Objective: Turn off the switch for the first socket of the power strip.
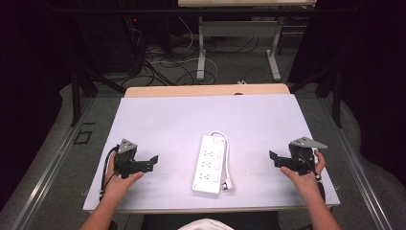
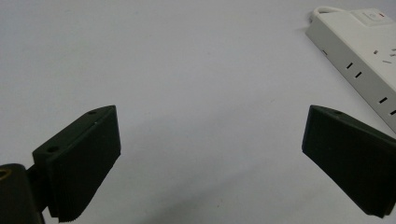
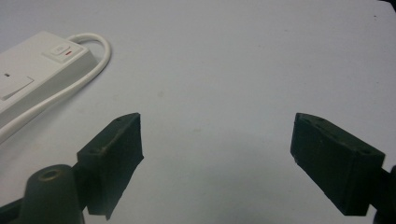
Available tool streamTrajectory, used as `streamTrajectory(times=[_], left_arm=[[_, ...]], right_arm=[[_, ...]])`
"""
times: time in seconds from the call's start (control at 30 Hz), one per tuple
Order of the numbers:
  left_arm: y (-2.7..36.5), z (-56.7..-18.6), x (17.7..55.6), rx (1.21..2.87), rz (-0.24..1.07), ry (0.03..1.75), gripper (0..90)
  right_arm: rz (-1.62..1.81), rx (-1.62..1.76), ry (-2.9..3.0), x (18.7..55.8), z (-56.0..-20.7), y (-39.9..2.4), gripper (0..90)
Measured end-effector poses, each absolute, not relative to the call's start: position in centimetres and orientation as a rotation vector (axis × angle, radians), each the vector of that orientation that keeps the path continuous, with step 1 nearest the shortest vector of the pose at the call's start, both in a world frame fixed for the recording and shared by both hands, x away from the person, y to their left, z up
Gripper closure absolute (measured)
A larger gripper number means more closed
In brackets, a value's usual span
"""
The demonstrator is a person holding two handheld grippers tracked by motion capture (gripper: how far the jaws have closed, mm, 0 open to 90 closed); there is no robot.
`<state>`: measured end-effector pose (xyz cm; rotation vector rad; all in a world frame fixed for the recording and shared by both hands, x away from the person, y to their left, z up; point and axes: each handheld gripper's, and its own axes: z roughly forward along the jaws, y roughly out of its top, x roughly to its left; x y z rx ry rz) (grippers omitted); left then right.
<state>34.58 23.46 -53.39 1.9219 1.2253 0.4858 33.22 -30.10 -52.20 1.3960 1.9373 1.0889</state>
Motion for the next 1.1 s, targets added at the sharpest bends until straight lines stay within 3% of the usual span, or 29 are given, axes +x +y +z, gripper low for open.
streamTrajectory(times=[1.1], left_arm=[[23.3,-53.5,34.6,1.916,0.498,1.221,5.2]], right_arm=[[1.119,1.299,2.072,32.9,-51.9,-27.7,27.2]])
